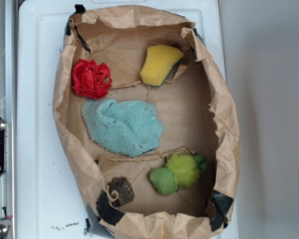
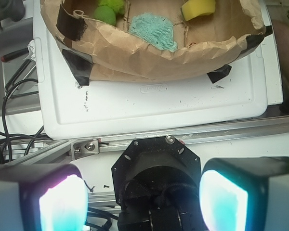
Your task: Grab the green animal.
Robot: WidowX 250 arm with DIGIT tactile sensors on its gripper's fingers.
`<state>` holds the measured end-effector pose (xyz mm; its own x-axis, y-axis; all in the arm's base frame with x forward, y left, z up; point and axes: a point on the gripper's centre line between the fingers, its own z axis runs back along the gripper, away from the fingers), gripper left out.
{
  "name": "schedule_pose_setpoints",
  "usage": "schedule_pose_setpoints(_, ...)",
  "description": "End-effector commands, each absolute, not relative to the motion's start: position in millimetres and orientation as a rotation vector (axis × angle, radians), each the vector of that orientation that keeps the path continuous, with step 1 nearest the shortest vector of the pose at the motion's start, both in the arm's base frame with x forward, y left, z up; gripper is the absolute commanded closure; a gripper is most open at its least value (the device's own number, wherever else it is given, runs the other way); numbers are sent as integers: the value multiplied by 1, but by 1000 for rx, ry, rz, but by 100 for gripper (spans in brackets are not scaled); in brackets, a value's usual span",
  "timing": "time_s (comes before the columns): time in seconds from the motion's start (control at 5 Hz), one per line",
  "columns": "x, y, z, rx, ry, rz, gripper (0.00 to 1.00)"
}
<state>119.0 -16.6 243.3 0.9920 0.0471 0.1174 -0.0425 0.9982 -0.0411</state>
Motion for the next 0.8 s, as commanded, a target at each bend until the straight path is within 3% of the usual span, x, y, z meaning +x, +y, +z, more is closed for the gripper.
schedule_pose_setpoints(0.0, 119, -17, 243, -39, -119, 45, 0)
schedule_pose_setpoints(0.4, 178, -25, 221, -4, -176, 31, 0)
schedule_pose_setpoints(0.6, 194, -28, 211, 16, -223, 31, 0)
